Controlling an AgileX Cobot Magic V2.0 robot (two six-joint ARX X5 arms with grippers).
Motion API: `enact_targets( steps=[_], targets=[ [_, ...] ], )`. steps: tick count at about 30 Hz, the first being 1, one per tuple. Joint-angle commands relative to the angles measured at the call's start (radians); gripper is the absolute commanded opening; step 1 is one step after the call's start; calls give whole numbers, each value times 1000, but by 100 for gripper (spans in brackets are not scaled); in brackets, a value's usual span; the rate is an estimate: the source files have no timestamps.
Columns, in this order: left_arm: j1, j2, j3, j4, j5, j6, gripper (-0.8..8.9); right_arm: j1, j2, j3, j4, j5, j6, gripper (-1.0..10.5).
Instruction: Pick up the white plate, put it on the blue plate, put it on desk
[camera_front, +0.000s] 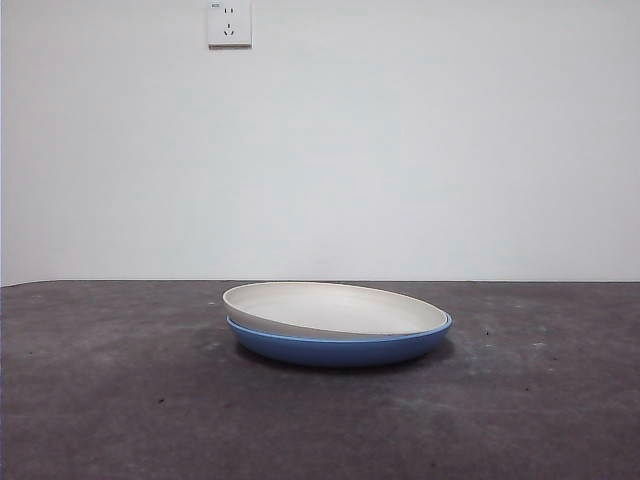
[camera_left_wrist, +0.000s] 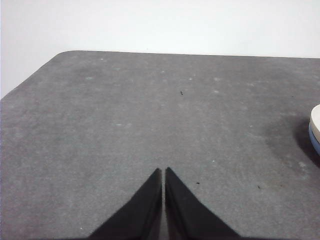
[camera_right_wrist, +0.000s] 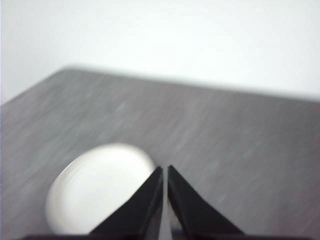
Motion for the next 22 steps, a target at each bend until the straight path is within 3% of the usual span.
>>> enact_targets(
  steps=[1, 11, 22],
  targets=[
    [3, -3, -20, -9, 1, -3, 10, -42, -63, -104, 129, 25, -26, 9],
    [3, -3, -20, -9, 1, -3, 10, -73, -320, -491, 350, 207, -20, 9],
    [3, -3, -20, -9, 1, -3, 10, -73, -478, -722, 365, 211, 10, 9]
  ],
)
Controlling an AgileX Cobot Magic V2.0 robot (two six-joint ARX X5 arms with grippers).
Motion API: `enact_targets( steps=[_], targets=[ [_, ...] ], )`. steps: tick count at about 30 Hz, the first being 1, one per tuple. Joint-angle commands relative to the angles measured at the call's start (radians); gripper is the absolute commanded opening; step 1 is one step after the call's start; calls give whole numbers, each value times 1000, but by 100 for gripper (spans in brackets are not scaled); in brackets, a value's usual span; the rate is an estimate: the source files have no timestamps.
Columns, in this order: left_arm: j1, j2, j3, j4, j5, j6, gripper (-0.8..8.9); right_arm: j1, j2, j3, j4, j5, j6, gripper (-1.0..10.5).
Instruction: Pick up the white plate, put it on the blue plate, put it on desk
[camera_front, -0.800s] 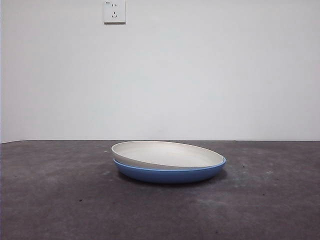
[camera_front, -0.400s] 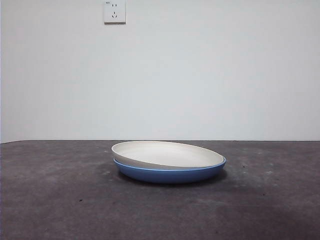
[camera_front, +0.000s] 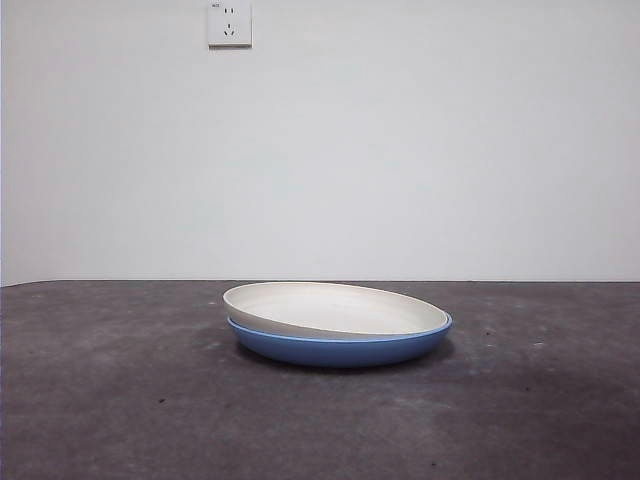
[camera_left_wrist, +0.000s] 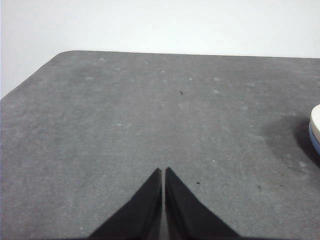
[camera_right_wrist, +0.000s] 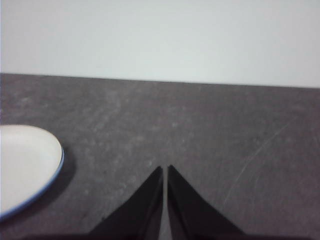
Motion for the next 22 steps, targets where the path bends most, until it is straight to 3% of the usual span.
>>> enact_targets(
  steps=[1, 9, 22],
  targets=[
    [3, -3, -21, -9, 1, -3, 10, -1, -21, -32, 10, 5, 26, 9],
    [3, -3, -21, -9, 1, -3, 10, -1, -44, -111, -8, 4, 79, 9],
    [3, -3, -21, -9, 1, -3, 10, -1, -44, -110, -5, 7, 82, 9]
  ],
)
